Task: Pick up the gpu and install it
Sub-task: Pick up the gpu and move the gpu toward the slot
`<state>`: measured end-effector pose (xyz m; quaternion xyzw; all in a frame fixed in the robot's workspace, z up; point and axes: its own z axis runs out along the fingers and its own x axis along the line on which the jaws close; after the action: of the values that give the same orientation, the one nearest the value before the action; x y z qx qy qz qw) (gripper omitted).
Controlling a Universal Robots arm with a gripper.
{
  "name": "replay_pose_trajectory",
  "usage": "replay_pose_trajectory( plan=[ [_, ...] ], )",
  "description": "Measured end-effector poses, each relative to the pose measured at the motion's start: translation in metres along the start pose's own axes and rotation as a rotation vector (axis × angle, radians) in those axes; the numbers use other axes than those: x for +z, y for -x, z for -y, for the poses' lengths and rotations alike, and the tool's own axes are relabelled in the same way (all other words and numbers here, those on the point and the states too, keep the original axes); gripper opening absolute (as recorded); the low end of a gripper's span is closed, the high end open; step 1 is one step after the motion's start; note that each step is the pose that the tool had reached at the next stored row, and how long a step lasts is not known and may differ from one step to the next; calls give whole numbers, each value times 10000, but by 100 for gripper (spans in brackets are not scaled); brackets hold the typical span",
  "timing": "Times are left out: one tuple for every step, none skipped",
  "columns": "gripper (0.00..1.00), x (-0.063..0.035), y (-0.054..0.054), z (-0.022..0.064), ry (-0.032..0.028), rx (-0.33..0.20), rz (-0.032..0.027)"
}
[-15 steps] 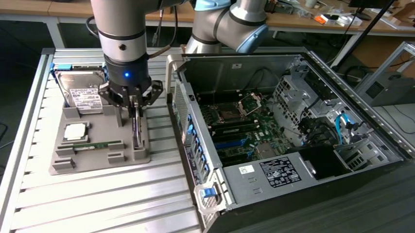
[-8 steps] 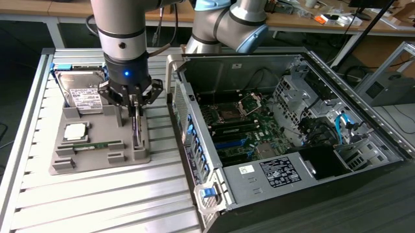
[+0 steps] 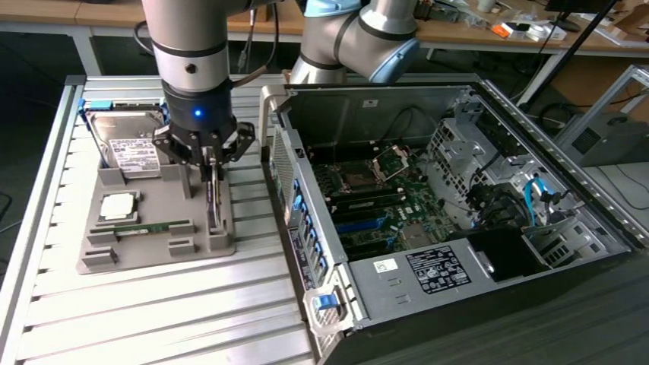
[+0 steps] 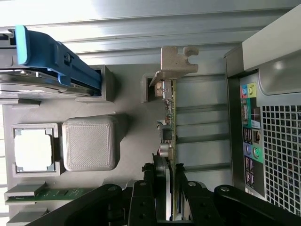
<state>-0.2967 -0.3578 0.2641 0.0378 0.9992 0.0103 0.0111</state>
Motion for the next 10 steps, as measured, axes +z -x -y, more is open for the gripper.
replay_pose_trajectory(
  plan=[
    [28, -6, 0, 0, 2, 0, 0],
    [28, -11, 0, 0, 3, -1, 0],
    [28, -16, 1, 0, 4, -1, -1],
    [28, -21, 1, 0, 4, -1, -2],
    [28, -25, 1, 0, 5, -1, -1],
    [28, -30, 1, -1, 7, 0, 1],
    [28, -36, 1, -1, 7, 0, 0],
    [28, -41, 1, -1, 6, 0, -1],
    [28, -45, 1, -1, 7, 0, -1],
    [28, -49, 1, -1, 8, 0, 0]
  ],
)
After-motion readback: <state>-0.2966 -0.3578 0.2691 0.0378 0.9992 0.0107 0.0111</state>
